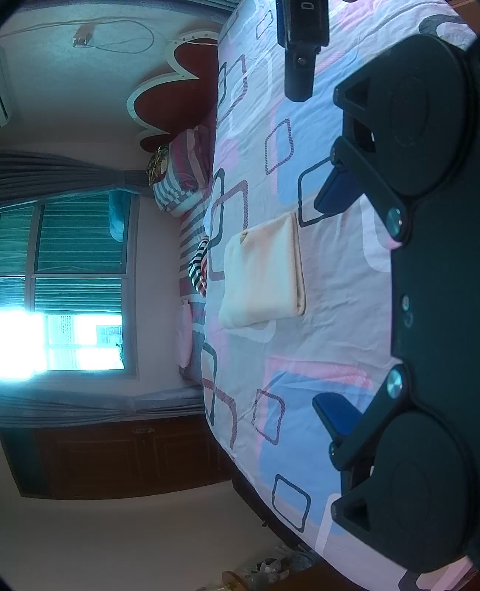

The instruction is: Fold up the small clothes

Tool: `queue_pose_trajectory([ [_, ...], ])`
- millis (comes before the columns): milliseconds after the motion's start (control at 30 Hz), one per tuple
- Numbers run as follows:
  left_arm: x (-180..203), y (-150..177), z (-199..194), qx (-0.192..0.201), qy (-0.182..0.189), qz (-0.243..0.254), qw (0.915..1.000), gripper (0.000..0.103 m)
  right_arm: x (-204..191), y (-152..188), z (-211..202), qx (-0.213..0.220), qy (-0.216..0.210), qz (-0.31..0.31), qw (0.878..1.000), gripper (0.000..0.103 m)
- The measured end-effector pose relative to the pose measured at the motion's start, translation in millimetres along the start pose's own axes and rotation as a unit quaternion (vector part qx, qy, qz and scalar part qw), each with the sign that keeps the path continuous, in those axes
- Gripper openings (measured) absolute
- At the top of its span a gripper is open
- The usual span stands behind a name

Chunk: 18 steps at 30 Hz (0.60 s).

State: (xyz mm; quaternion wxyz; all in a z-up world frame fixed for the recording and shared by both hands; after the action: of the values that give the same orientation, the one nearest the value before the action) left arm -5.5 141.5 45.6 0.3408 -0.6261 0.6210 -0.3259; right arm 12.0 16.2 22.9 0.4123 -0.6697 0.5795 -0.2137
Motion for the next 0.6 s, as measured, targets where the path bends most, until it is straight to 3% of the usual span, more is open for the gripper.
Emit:
queue_pose_trajectory([
  [600,-2.3,0.6,4.9,-0.002,0.000,0.001,1.0000,0.103,1.5,-0.9,3.8,-0.006,-0.002,-0.002,1.000,0.103],
])
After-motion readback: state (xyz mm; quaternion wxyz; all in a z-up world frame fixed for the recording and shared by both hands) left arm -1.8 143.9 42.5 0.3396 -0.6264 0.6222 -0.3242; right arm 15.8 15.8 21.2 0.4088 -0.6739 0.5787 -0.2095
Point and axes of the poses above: each gripper's, at about its wrist camera, not at the fingertips, and z roughly the way its jaws point, x to its right, y to its underside, the point moved 2 cm from there along z, roughly the way its jaws point, and after that the axes turned 3 degrees about -x, right-handed, at the moved point
